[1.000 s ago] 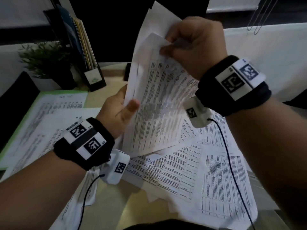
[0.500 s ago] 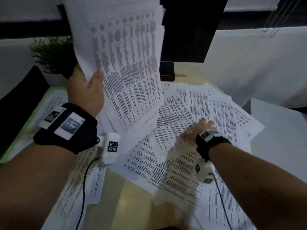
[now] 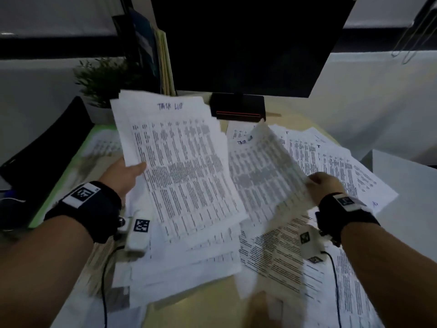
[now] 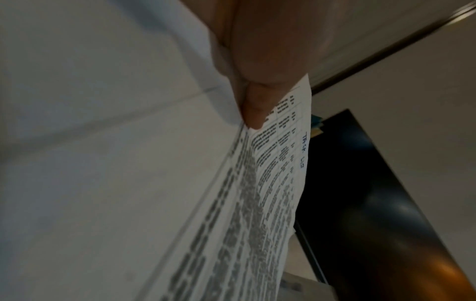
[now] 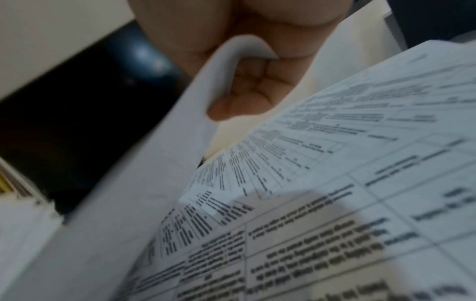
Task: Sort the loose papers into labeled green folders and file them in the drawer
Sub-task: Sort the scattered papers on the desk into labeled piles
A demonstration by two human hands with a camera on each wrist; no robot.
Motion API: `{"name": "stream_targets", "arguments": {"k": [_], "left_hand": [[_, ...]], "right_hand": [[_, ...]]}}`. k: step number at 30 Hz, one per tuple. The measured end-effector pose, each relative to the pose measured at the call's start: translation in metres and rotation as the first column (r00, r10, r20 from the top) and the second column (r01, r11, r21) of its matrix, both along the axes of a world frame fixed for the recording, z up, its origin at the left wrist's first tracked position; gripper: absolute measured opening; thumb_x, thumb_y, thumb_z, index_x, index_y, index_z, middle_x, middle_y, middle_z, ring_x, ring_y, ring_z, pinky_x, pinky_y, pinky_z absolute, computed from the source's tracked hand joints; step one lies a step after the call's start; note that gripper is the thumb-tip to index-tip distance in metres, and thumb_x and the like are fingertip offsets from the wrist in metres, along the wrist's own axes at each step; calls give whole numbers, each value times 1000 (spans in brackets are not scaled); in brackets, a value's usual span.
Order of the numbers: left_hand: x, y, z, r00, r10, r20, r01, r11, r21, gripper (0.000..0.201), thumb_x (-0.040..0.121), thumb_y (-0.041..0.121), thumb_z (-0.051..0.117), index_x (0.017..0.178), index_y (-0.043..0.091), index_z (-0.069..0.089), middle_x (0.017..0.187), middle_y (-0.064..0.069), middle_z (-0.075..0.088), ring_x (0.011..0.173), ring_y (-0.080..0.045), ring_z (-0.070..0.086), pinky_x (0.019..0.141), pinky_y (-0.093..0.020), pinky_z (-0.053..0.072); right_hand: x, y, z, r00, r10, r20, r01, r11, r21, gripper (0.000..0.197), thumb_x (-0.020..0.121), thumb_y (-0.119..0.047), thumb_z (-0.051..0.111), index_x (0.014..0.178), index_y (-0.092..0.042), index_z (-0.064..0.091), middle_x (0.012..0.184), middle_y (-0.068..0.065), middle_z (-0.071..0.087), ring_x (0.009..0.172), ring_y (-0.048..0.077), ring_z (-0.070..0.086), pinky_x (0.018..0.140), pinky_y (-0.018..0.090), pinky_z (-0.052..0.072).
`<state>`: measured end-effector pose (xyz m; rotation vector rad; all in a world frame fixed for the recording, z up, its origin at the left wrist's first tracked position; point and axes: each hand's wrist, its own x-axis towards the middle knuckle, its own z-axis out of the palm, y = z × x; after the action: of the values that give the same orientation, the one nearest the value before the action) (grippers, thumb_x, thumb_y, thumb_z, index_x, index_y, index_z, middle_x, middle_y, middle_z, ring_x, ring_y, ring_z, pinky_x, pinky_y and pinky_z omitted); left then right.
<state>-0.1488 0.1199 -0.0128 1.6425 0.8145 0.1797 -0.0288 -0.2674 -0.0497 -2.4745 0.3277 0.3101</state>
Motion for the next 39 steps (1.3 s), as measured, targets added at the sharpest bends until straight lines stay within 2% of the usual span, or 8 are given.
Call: {"name": "stream_targets", "arguments": {"k": [4, 10, 15, 21, 24, 28, 34, 39], "left_hand": [[-14, 26, -23, 990, 13, -138, -20, 999, -44, 44, 97, 13, 52, 139, 3, 44, 135, -6, 48, 121, -28, 48, 98, -33, 36], [-26, 36, -52, 959, -62, -276, 53, 998, -39, 49, 94, 15, 58, 139, 2, 43, 140, -14, 47, 125, -35, 48, 108, -45, 35], [-34, 38, -64, 898, -161, -410, 212, 974, 83, 47, 92, 16, 62, 134, 0, 50, 135, -18, 53, 121, -35, 51, 100, -31, 37], [-52, 31, -71, 863, -240, -444, 340, 927, 161, 54, 89, 9, 64, 140, 8, 45, 138, -16, 51, 123, -33, 50, 99, -31, 38], [-61, 27, -77, 873, -252, -417, 355, 915, 192, 56, 91, 10, 62, 143, 10, 40, 140, -14, 50, 125, -32, 49, 100, -33, 37], [-64, 27, -82, 869, -238, -435, 363, 903, 231, 44, 93, 15, 60, 136, 9, 50, 136, -13, 54, 122, -31, 51, 96, -32, 38], [-64, 28, -85, 876, -229, -425, 353, 904, 242, 45, 93, 15, 59, 137, 11, 49, 137, -11, 53, 122, -31, 51, 99, -34, 38], [-64, 27, -86, 870, -224, -439, 360, 897, 256, 43, 93, 16, 59, 135, 10, 50, 136, -12, 54, 122, -31, 51, 99, -33, 38]], "right_hand": [[-23, -14, 4, 999, 31, 41, -35, 996, 88, 12, 93, -14, 52, 93, -16, 64, 84, 7, 62, 69, 19, 56, 71, 25, 41], [-50, -3, -24, 919, 306, -250, -378, 864, -332, 18, 97, -15, 43, 104, -17, 60, 117, 10, 60, 88, 22, 49, 77, 26, 41], [-62, 10, -40, 926, 230, -298, -355, 797, -488, 54, 86, -34, 45, 139, -29, 36, 149, -8, 28, 138, 24, 22, 110, 50, 23], [-74, 17, -43, 868, 310, -387, -477, 733, -484, 109, 54, -84, 60, 144, -29, 31, 151, -4, 22, 136, 27, 25, 108, 53, 28], [-72, 17, -37, 865, 336, -372, -495, 690, -527, 103, 46, -86, 63, 135, -37, 41, 141, -5, 34, 135, 25, 25, 110, 56, 21], [-69, 15, -44, 909, 273, -315, -396, 802, -448, 119, 36, -74, 78, 136, -25, 37, 132, 0, 38, 123, 23, 40, 103, 48, 40], [-68, 16, -41, 909, 207, -362, -386, 750, -538, 131, 21, -88, 65, 134, -31, 32, 134, -3, 43, 127, 27, 37, 105, 54, 32], [-65, 17, -45, 914, 206, -348, -369, 779, -507, 139, 25, -81, 72, 143, -29, 20, 145, -2, 29, 135, 30, 26, 108, 57, 30]]}}
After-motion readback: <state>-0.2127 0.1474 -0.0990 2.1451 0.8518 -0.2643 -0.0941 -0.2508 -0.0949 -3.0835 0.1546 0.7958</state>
